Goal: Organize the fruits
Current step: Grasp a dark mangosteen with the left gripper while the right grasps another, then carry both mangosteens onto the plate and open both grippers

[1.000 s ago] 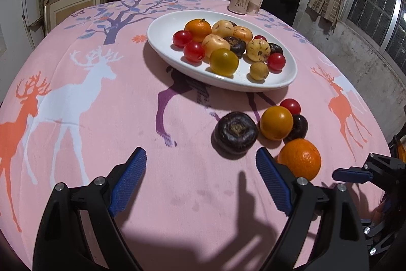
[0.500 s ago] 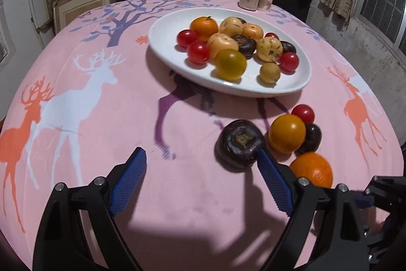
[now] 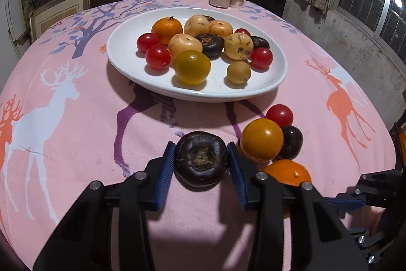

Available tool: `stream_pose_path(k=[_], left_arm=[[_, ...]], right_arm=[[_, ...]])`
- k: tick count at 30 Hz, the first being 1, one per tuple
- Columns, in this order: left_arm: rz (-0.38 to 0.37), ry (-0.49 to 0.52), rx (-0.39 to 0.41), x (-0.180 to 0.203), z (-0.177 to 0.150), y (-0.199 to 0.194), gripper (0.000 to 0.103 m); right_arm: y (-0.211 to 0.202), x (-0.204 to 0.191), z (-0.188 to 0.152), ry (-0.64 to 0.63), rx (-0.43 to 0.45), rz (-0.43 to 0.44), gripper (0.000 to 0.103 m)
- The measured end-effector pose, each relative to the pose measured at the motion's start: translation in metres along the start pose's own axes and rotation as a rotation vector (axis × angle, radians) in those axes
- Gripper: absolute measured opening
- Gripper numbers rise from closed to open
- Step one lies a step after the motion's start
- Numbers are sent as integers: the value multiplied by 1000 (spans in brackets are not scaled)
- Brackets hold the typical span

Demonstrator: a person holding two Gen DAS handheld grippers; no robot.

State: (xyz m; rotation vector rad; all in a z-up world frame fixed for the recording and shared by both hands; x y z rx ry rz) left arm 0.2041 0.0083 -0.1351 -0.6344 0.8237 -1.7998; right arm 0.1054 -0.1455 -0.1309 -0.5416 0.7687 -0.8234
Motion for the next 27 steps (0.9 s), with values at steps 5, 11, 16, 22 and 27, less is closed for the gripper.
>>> stream_pose_path(k=[5, 11, 16, 22, 27], left_arm=[[-26, -19, 2, -2, -2, -1, 41], [-30, -17, -4, -2, -3, 0, 44], [-20, -7, -1, -1, -3, -1, 43], [-21, -36, 34, -5, -4, -9, 41], [-27, -57, 75, -8, -3, -18, 41]], right_arm=[[-1, 1, 0, 5, 4, 2, 33], [0, 2, 1, 5, 2, 2, 33], [0, 1, 1, 6, 4, 4, 33], [-2, 1, 0, 7, 12, 10, 33], [-5, 1, -1, 6, 24, 11, 33]])
Point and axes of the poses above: each gripper's, at about its wrist camera, not at the fingertips, and y roughly the way its jaws point, x to its right, z to its top, the point moved 2 cm from there along y, roughly the way its jaws point, and after that the axes turned 5 degrees about y, right-handed, at the moved point
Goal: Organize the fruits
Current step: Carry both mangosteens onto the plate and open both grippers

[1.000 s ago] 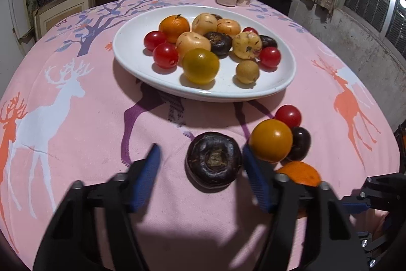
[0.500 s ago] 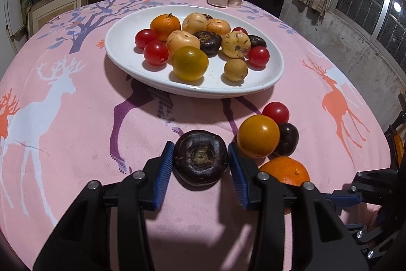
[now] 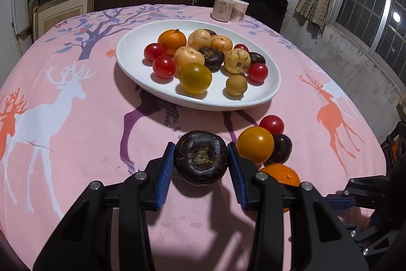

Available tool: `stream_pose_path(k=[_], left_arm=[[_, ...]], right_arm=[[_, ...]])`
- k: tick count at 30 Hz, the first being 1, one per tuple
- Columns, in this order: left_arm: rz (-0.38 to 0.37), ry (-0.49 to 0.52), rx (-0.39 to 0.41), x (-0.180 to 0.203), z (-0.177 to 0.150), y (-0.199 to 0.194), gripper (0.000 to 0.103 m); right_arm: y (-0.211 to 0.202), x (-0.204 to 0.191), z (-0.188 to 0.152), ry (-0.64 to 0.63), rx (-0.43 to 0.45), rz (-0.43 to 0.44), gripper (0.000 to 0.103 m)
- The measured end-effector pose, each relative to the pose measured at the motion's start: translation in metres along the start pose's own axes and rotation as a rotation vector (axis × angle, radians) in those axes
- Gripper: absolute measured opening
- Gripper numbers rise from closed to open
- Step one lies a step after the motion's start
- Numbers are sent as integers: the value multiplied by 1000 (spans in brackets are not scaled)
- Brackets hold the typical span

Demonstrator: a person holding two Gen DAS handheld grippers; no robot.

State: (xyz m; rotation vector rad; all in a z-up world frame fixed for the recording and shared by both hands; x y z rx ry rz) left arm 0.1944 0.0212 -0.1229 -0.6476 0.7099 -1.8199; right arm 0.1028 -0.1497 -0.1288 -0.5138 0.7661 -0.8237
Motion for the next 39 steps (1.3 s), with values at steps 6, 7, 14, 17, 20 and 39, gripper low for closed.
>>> stream_pose_path(k=[6, 7, 14, 17, 20, 39], left_arm=[[-13, -10, 30, 0, -1, -12, 41], [-15, -11, 34, 0, 0, -14, 41], [-15, 52, 90, 13, 29, -37, 41], [-16, 84, 99, 21, 54, -34, 41], [-23, 115, 90, 29, 77, -18, 41], [-58, 117, -45, 29, 105, 83, 55]], right_arm=[[-5, 5, 3, 31, 15, -5, 33], [-7, 7, 5, 37, 15, -14, 33], [-43, 20, 56, 7, 112, -93, 33], [-56, 25, 92, 4, 162, -117, 33], [-56, 36, 128, 36, 181, -145, 33], [67, 100, 200, 100, 69, -230, 51]])
Point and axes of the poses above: each gripper's, at about its wrist camera, not at the fingertips, and y roughly the way its jaws point, x to its right, z to its top, the point moved 2 cm from there along y, roughly the way its jaws point, and after that the axes turned 5 degrees about y, right-handed, at the moved point
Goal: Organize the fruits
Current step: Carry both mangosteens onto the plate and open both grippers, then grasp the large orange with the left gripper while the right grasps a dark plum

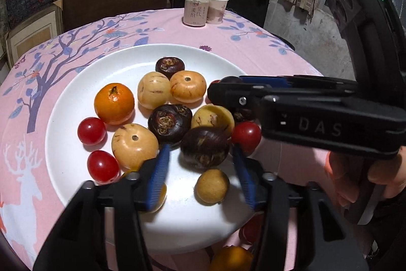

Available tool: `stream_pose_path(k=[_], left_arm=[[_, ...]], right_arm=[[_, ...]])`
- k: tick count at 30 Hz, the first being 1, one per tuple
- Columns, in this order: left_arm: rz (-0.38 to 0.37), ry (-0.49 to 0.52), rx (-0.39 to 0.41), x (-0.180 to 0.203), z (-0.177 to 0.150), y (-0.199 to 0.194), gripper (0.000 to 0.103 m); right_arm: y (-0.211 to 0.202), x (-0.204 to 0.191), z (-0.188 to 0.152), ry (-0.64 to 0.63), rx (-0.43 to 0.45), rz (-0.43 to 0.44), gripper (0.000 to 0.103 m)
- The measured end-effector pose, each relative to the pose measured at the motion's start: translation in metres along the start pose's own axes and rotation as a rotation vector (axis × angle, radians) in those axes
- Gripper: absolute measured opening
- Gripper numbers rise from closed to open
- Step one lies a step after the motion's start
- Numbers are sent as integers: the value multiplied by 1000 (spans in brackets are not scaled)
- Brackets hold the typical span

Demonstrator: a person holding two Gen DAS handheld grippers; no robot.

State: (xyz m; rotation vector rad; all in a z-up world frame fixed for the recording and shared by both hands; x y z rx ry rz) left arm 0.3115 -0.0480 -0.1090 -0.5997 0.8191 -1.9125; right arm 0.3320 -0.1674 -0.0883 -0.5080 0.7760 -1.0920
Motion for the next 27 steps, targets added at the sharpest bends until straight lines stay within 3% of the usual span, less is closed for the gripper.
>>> stream_pose_path(k=[2, 4, 8, 11, 16, 20, 25, 27], left_arm=[[-1, -18, 17, -2, 1, -8, 62], [1, -26, 40, -2, 1, -20, 62], [12, 14, 82, 7, -14, -52, 70], [9, 59, 93, 20, -37, -75, 71], [-25, 104, 64, 44, -87, -97, 73], [-28, 143, 27, 63, -115, -96, 73], [10, 133, -22, 68, -124, -79, 72], [-26, 102, -38, 63, -124, -76, 58]], right_arm=[[-6, 0, -1, -8, 28, -9, 51], [-19, 0, -4, -3, 59, -11, 51], [-53, 4, -21, 22, 105, 22, 53], [-76, 9, -47, 58, 125, 43, 59], [-95, 19, -93, 115, 134, 46, 60], [-92, 23, -116, 132, 115, 33, 60], [-92, 19, -127, 126, 98, 42, 60], [-95, 13, -131, 107, 95, 47, 60]])
Point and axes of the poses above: each gripper's, at about its wrist camera, not at the fingertips, and y roughly the way its jaws point, x to its right, z to its top, the point moved 2 cm from there along y, roughly the way its jaws point, and after that the axes turned 5 degrees about y, right-handed, at the moved point
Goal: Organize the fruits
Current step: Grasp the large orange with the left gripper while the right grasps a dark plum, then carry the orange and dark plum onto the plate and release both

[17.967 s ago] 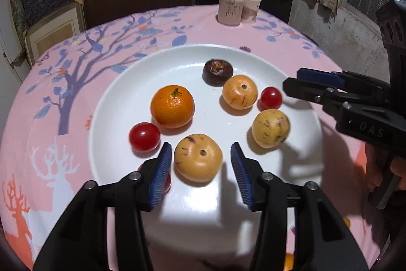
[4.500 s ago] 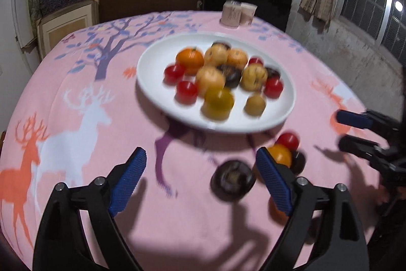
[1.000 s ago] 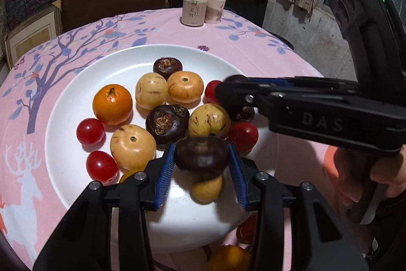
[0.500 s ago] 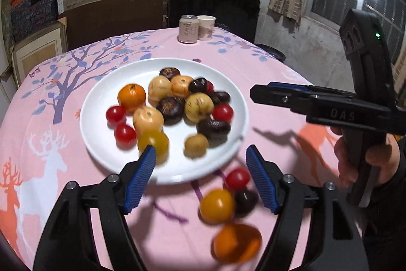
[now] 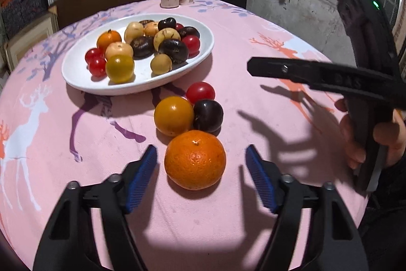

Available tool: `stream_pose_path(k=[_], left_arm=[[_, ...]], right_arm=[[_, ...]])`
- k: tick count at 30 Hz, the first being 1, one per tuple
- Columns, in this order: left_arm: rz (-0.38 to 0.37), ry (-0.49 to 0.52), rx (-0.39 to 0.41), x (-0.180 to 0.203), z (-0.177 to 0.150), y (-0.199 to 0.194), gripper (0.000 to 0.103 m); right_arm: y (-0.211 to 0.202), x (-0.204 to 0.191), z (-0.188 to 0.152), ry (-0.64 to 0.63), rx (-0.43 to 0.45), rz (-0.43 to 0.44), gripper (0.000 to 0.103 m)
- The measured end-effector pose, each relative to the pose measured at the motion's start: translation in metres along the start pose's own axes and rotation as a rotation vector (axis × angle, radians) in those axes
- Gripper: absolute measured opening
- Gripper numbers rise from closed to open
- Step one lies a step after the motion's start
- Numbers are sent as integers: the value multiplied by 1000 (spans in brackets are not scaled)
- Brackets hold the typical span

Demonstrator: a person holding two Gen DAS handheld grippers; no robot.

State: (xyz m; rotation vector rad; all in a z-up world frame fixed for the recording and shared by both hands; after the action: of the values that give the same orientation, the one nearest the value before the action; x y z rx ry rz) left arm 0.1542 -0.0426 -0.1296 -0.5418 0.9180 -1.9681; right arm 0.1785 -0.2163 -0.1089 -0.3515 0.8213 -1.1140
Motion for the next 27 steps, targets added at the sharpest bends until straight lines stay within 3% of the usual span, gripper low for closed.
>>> stream_pose_path(k=[2, 6, 11, 12, 19, 23, 27], left_arm=[[-40, -42, -22, -8, -2, 5, 46], [-102, -151, 35, -28, -3, -3, 45], [0, -160, 119, -32, -3, -21, 46], [10, -163, 118, -33, -3, -21, 45], [7, -223, 63, -48, -3, -12, 46], [5, -227, 59, -49, -4, -10, 46], [1, -236, 52, -50, -4, -9, 46]], right_arm=[[0, -4, -4, -19, -17, -1, 60], [3, -14, -8, -58, -53, 4, 60], [18, -41, -18, -158, -126, 16, 59], [23, -46, -20, -174, -144, 10, 54], [46, -63, -21, -232, -203, -19, 47], [52, -73, -23, -267, -210, -19, 33], [46, -77, -27, -297, -193, -23, 32]])
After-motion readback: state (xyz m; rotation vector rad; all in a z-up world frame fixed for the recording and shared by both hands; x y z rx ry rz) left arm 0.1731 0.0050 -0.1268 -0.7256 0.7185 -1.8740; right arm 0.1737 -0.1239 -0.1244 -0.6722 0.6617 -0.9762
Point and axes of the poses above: each gripper's, at about its wrist camera, not at the fingertips, and y roughly the way its jaws point, x to its right, z to its top, the point moved 2 cm from there along y, roughly the way its jaws point, and after that the axes turned 5 degrees about y, right-handed, at the moved point
